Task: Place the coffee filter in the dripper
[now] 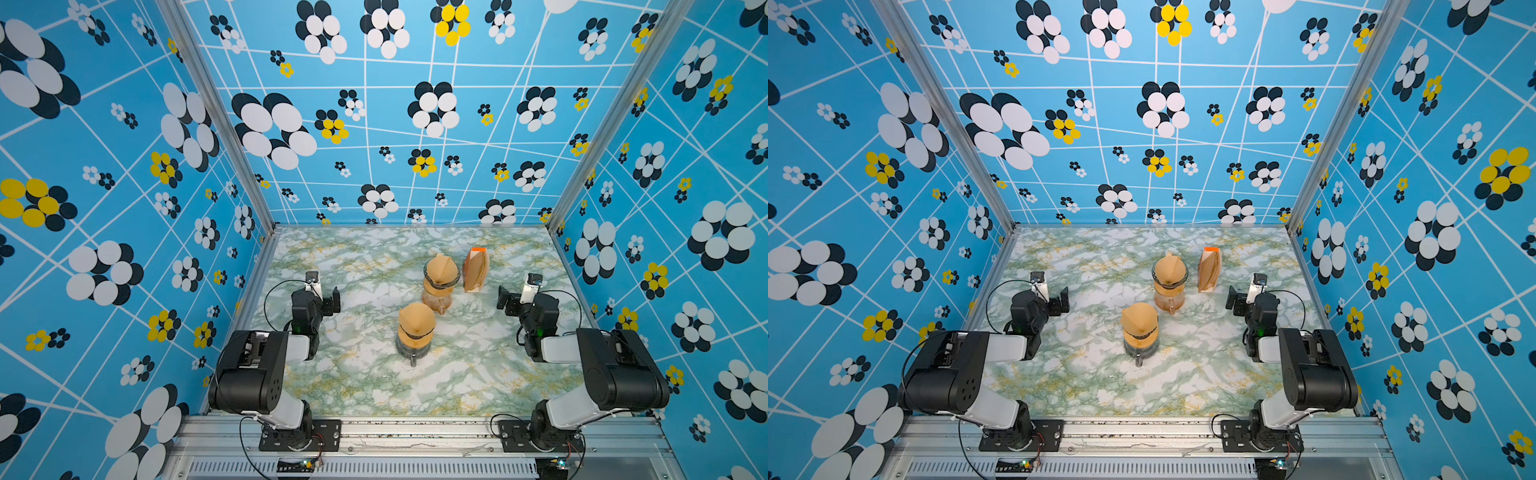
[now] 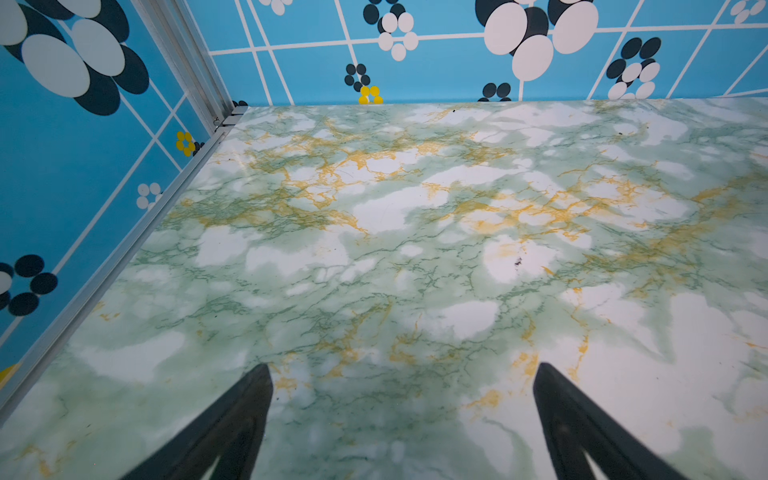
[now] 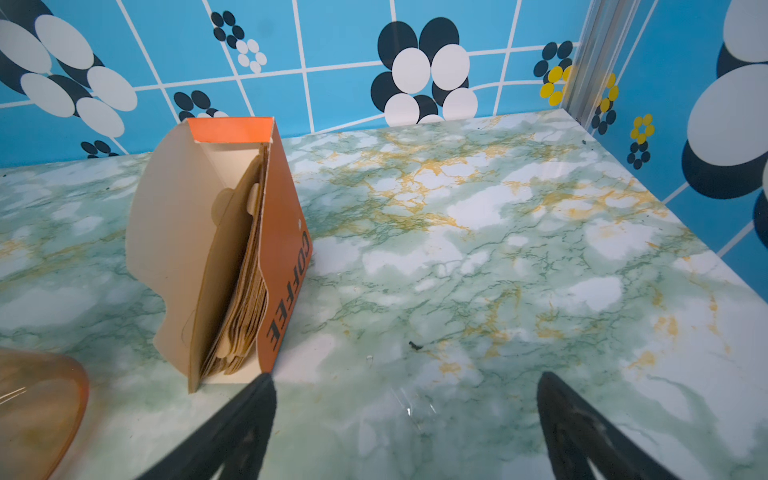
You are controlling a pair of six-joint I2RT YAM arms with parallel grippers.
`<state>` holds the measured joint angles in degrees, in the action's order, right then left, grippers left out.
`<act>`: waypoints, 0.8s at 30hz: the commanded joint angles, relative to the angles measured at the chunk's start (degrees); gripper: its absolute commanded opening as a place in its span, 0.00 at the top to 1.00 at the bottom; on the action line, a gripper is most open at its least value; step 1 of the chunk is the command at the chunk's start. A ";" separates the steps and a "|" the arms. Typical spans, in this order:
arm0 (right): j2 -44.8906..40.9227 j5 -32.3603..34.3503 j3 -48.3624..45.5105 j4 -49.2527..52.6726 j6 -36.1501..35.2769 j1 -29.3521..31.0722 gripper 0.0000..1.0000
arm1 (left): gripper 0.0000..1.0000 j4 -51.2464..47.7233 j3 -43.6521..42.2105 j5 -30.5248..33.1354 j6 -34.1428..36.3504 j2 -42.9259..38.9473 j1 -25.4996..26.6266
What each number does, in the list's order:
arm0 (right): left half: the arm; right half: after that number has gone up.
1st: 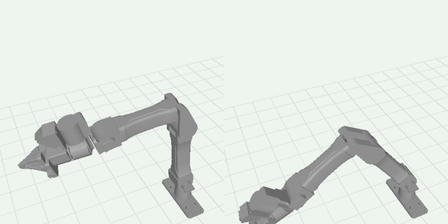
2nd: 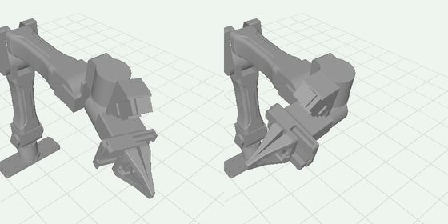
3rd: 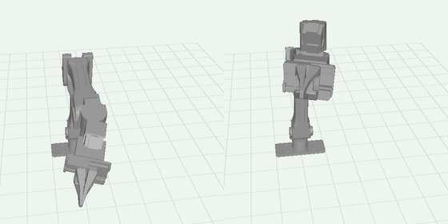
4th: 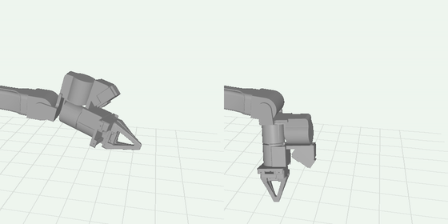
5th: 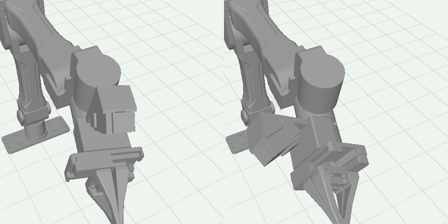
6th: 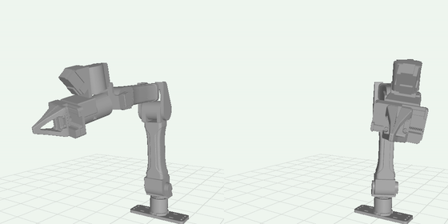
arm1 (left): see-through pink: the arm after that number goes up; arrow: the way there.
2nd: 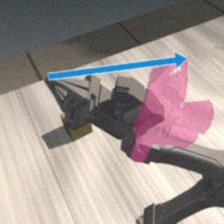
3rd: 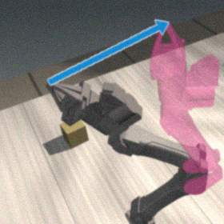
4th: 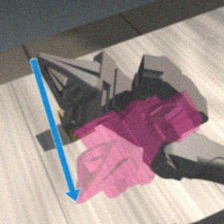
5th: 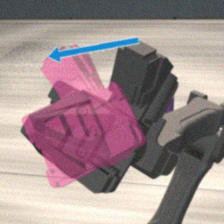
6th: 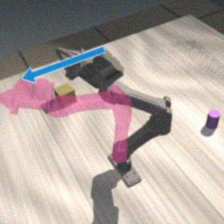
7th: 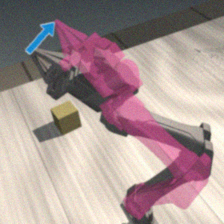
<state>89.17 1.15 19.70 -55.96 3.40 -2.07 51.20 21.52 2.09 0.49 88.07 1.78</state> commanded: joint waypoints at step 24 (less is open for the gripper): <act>0.13 -4.84 1.35 0.93 -2.01 -0.22 0.01 | 0.01 -0.03 0.78 -0.77 -0.32 0.26 0.01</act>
<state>89.17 -2.57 19.79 -55.92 2.09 -2.07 51.20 21.52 2.09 0.49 88.07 1.78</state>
